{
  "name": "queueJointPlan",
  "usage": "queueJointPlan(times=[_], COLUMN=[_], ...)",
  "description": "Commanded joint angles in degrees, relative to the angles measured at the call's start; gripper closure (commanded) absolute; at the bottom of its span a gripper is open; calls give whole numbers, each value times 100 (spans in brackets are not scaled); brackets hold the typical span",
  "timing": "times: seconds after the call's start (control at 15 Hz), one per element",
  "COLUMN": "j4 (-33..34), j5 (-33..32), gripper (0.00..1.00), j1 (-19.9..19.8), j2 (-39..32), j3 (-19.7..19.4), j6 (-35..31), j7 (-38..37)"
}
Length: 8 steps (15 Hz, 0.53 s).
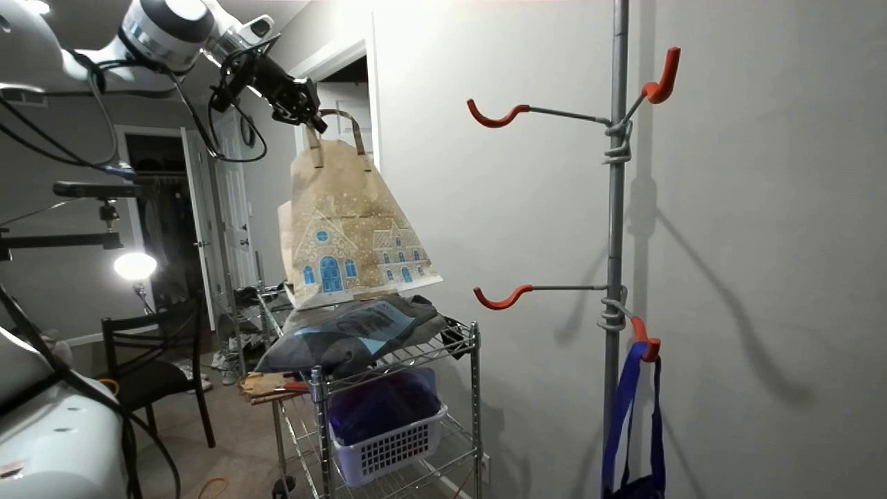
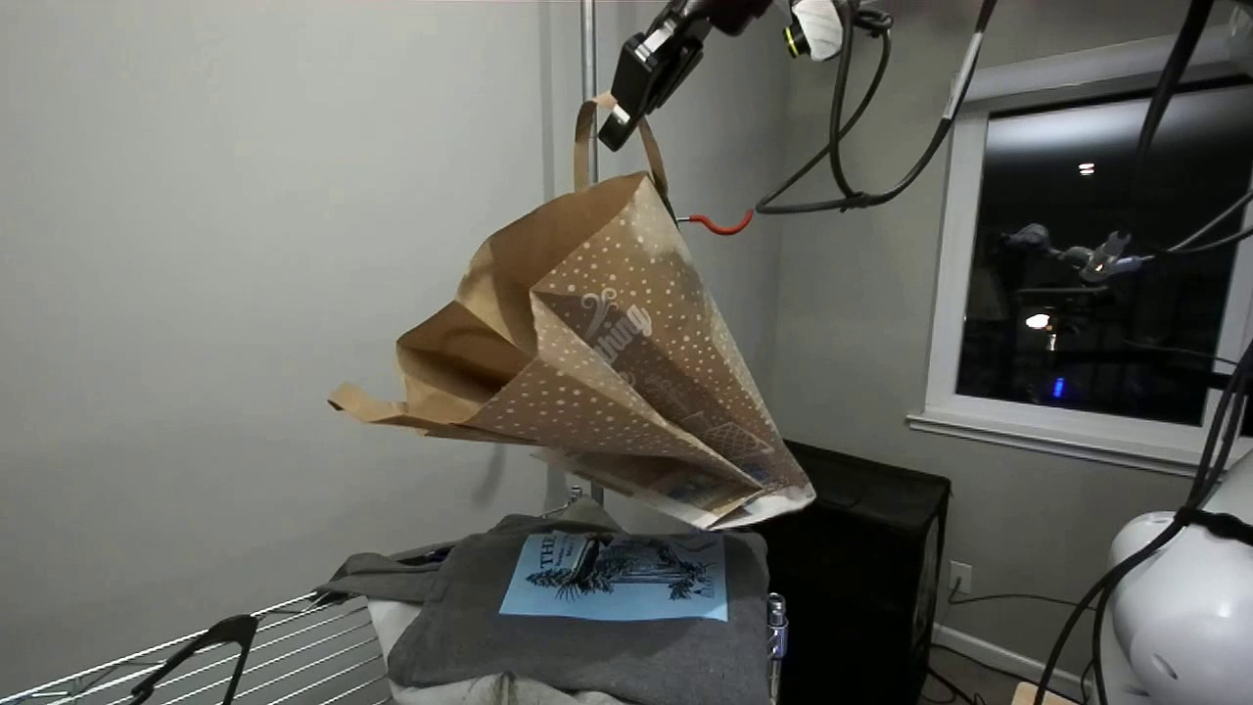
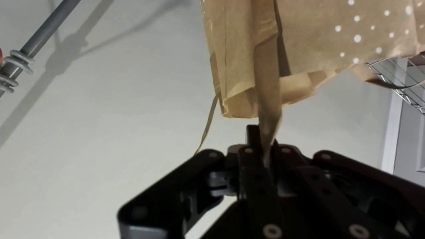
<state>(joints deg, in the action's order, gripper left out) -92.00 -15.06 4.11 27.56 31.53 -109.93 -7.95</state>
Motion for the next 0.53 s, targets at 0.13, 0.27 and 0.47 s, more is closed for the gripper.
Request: queueJointPlan(times=[0.13, 0.27, 0.47], j4=[61, -6, -46], j5=[-203, -228, -263], gripper=[96, 96, 96], j1=[224, 293, 400], j2=[-452, -568, -736], j3=[149, 183, 211], j6=[169, 134, 145], j7=[-209, -247, -285])
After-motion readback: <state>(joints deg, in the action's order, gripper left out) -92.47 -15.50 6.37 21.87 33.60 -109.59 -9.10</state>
